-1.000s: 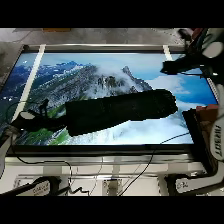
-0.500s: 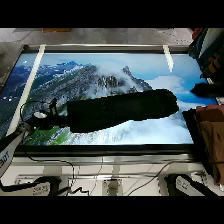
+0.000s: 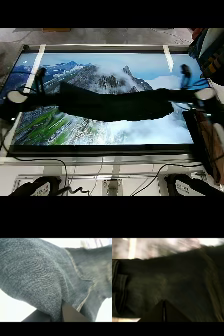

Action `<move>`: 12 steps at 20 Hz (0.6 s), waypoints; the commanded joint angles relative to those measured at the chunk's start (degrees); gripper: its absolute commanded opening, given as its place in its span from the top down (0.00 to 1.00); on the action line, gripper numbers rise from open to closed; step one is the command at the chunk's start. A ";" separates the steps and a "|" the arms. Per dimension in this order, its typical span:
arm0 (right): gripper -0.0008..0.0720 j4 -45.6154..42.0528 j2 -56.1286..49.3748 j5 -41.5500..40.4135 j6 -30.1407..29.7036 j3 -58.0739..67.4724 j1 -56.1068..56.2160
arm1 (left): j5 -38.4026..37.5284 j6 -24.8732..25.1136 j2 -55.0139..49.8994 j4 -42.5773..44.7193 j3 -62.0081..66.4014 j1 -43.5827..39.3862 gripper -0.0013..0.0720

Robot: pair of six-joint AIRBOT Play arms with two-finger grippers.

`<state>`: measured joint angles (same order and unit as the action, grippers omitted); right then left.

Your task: Fold the clothes and pants, and hang the long-sleeved shirts on hangers.

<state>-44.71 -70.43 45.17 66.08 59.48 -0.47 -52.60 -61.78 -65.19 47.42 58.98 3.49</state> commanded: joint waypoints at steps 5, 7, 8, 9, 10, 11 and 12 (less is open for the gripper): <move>0.94 6.23 -18.25 -30.91 20.00 4.26 30.93 | -3.02 -5.14 10.43 13.00 2.75 -1.75 0.95; 0.94 6.78 -25.99 -26.14 20.00 12.33 37.00 | -2.97 -5.60 10.45 12.39 2.75 -3.17 0.95; 0.94 7.02 -29.27 -23.93 20.00 16.44 39.34 | -2.97 -5.57 10.43 12.41 2.75 -4.11 0.95; 0.94 6.97 -32.13 -21.27 20.00 20.48 41.40 | -2.93 -5.57 10.40 12.41 2.75 -5.03 0.95; 0.94 6.97 -34.69 -18.49 19.98 24.39 43.19 | -2.75 -5.57 10.19 12.44 2.75 -5.97 0.95; 0.94 6.86 -36.37 -16.26 19.96 27.19 44.37 | -2.56 -5.57 9.51 12.46 2.73 -7.06 0.95; 0.94 6.51 -36.96 -14.75 19.96 28.48 44.78 | -2.47 -5.57 8.55 12.35 2.73 -8.04 0.95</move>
<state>-38.44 -101.86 25.06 84.84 80.58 39.77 -55.24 -67.07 -55.70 59.37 61.67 -2.13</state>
